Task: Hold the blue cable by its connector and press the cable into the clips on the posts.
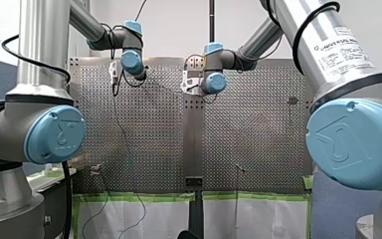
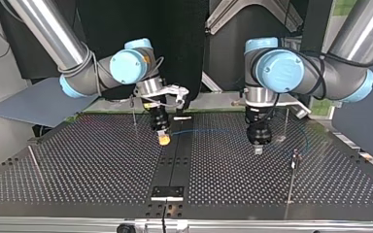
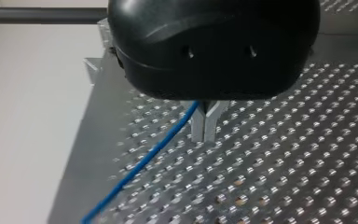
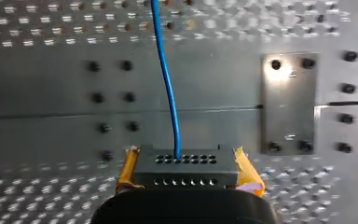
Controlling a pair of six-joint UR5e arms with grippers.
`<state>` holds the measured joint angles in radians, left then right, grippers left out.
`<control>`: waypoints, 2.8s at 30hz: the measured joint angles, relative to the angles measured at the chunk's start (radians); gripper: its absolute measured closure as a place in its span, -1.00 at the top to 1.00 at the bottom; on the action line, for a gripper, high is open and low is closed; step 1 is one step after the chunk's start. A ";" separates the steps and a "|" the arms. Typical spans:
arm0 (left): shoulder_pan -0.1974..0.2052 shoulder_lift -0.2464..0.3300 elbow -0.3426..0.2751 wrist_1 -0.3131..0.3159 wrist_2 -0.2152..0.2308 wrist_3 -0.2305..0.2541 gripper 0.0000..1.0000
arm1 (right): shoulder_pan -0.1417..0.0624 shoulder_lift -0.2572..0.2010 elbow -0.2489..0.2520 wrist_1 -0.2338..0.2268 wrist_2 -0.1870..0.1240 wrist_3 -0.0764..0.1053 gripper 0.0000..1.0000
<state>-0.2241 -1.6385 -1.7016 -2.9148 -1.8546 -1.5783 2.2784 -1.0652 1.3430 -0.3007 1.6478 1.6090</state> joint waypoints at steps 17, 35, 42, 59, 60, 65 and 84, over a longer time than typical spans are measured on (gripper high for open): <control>-0.122 -0.105 -0.107 0.117 -0.084 -0.015 -1.00 | 0.014 0.000 0.121 -0.009 0.038 0.002 -1.00; -0.133 -0.137 -0.269 0.286 -0.055 -0.011 -1.00 | 0.031 0.001 0.274 -0.121 0.101 0.024 -1.00; -0.155 -0.200 -0.282 0.351 -0.054 -0.013 -1.00 | 0.035 0.002 0.331 -0.178 0.142 0.037 -1.00; -0.200 -0.318 -0.352 0.493 -0.049 -0.029 -1.00 | 0.003 0.057 0.476 -0.322 0.202 0.074 -1.00; -0.205 -0.328 -0.353 0.504 -0.050 -0.029 -1.00 | 0.002 0.064 0.483 -0.329 0.202 0.077 -1.00; -0.229 -0.369 -0.353 0.546 -0.050 -0.032 -1.00 | -0.006 0.109 0.529 -0.375 0.202 0.097 -1.00; -0.319 -0.439 -0.343 0.648 -0.052 -0.061 -1.00 | -0.063 0.236 0.695 -0.545 0.198 0.149 -1.00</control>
<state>-0.5431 -2.0772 -2.0449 -2.2673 -1.9065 -1.6395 2.2153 -0.8295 2.0382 -0.8453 1.8455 1.7578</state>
